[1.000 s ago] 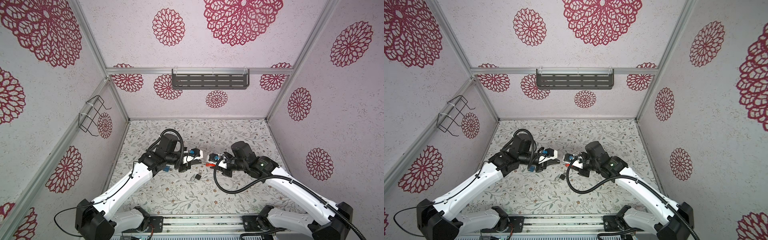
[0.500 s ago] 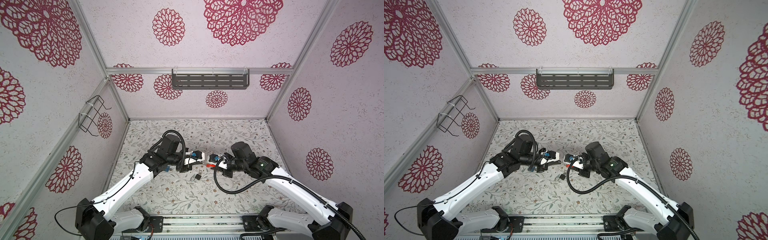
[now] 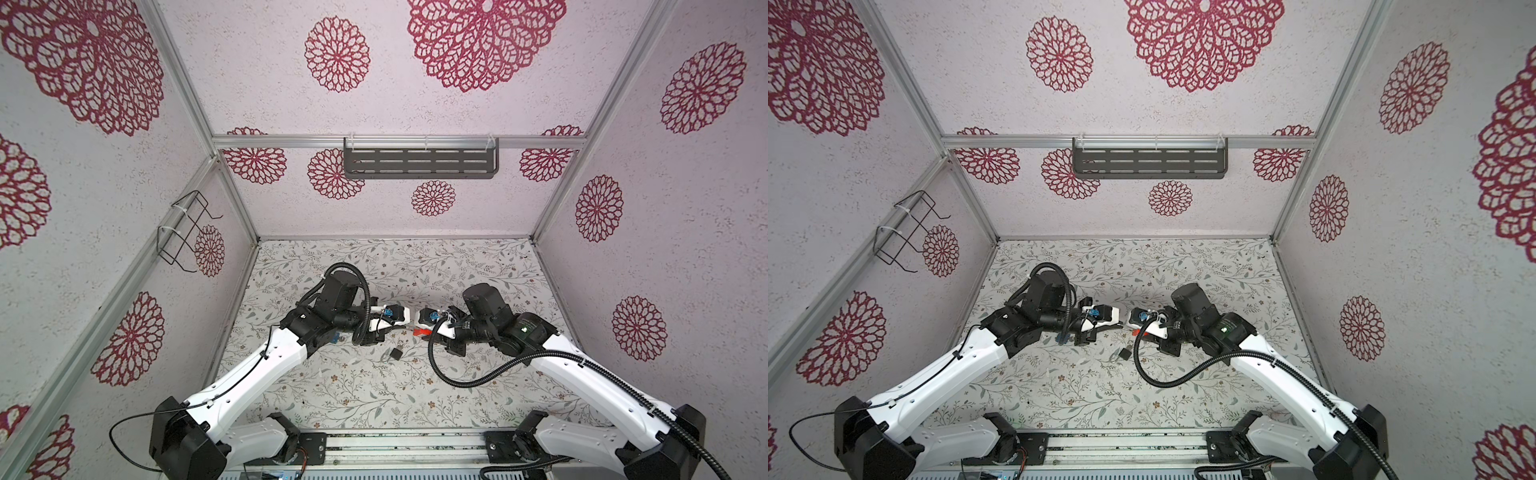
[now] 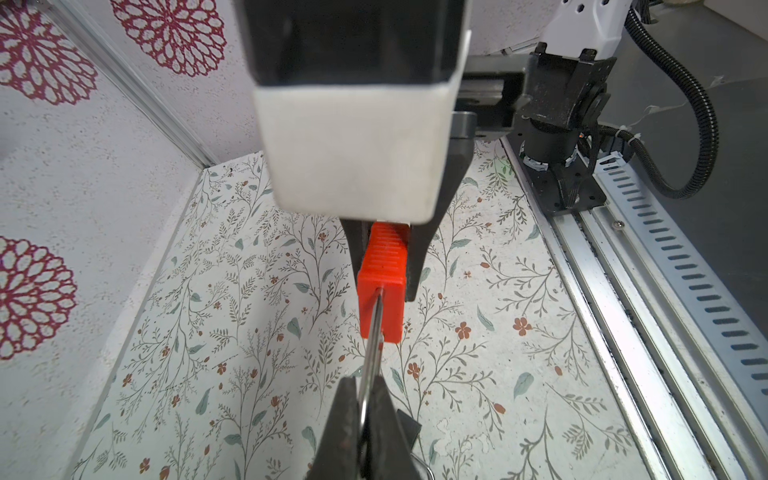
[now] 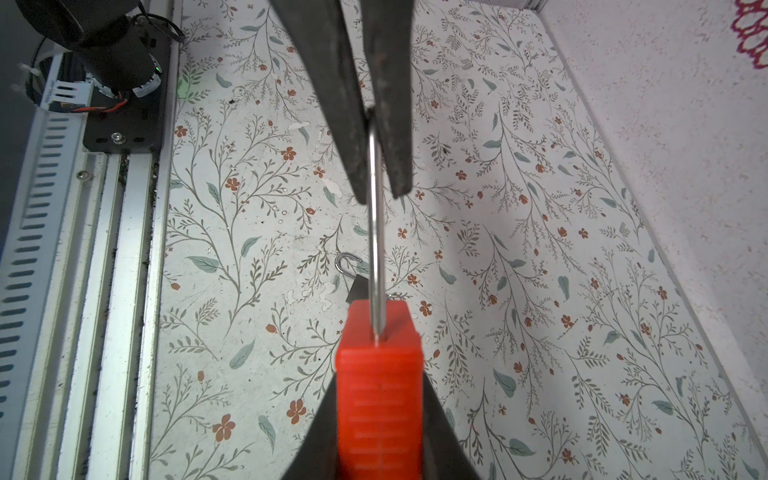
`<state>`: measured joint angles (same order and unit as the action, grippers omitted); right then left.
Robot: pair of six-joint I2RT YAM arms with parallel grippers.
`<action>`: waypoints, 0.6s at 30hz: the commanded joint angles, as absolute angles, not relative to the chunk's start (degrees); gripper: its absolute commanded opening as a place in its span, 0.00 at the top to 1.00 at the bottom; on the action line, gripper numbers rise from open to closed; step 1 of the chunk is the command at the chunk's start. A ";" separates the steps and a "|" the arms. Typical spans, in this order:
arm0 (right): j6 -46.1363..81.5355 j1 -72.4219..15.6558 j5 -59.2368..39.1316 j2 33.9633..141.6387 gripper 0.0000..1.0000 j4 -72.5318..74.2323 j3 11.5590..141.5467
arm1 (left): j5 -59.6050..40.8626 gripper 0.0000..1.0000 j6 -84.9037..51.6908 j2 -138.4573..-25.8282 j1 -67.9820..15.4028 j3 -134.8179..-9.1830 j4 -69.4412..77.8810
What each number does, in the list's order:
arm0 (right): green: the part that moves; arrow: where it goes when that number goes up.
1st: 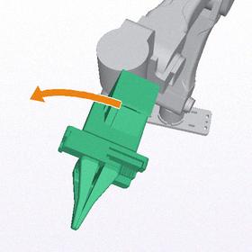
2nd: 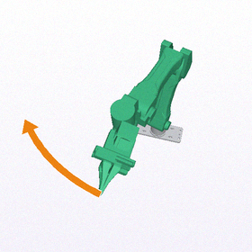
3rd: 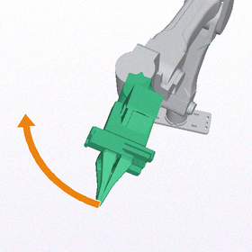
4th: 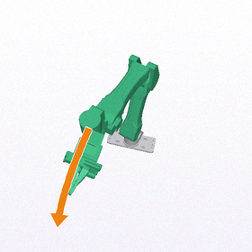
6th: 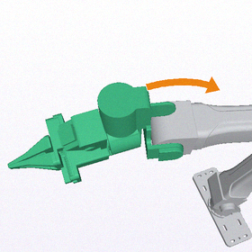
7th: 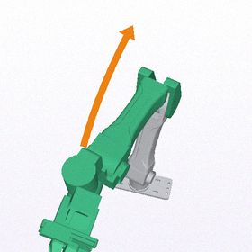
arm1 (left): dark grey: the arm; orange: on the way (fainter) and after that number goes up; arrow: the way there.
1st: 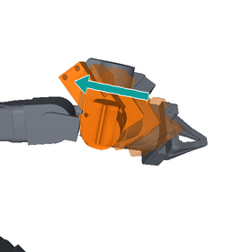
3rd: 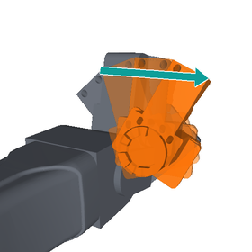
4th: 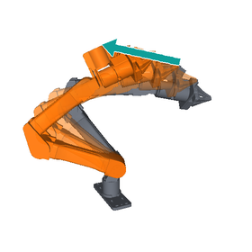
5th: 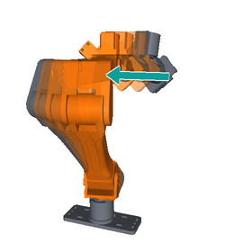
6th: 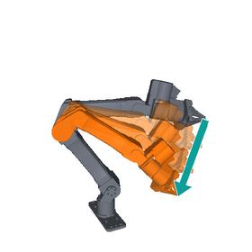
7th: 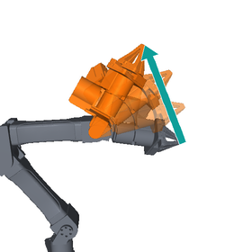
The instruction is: Lock with the key
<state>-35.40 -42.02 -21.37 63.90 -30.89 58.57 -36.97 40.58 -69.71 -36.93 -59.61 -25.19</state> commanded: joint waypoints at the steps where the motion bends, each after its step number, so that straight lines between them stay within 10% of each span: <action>1: -32.91 -42.01 -24.54 61.72 0.79 -23.07 60.01 | -39.80 1.00 40.89 -70.29 -38.67 -59.67 -24.94; 18: -33.14 -42.01 -24.96 62.16 0.81 -20.93 60.82 | -42.40 1.00 40.18 -73.27 -38.94 -61.16 -26.82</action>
<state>-35.40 -41.98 -21.82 63.90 -30.89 58.57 -39.18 40.45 -71.72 -37.04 -60.18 -25.06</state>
